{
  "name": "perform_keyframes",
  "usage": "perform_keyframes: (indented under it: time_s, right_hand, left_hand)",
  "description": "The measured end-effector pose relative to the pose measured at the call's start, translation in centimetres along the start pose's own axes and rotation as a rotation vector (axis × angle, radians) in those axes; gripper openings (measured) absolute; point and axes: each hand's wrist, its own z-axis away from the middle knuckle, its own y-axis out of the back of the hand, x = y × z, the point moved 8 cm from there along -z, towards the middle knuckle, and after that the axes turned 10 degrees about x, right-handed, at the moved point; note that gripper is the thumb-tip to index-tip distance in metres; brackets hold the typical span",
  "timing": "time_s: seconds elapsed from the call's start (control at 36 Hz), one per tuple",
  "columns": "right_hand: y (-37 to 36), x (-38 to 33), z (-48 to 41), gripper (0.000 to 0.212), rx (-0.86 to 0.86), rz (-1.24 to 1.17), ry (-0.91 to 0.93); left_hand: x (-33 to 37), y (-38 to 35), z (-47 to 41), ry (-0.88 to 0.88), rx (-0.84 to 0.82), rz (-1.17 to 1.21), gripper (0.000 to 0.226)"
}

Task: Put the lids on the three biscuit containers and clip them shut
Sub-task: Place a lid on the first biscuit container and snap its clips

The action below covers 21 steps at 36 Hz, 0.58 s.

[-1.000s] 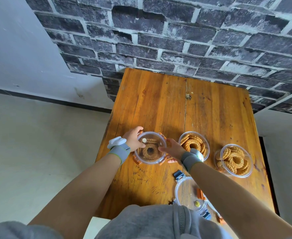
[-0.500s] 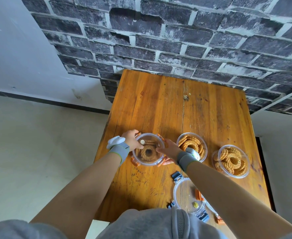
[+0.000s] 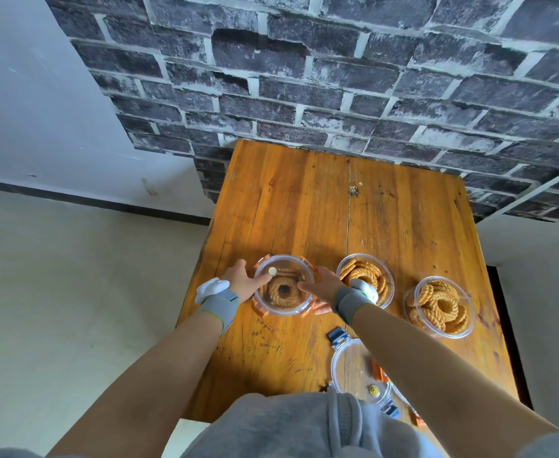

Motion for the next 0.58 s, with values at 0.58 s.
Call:
perform_keyframes:
  time_s: [0.58]
  right_hand:
    - [-0.9, 0.7, 0.6, 0.050, -0.061, -0.075, -0.125]
  left_hand:
    - [-1.2, -4.0, 1.4, 0.161, -0.404, 0.280, 0.031]
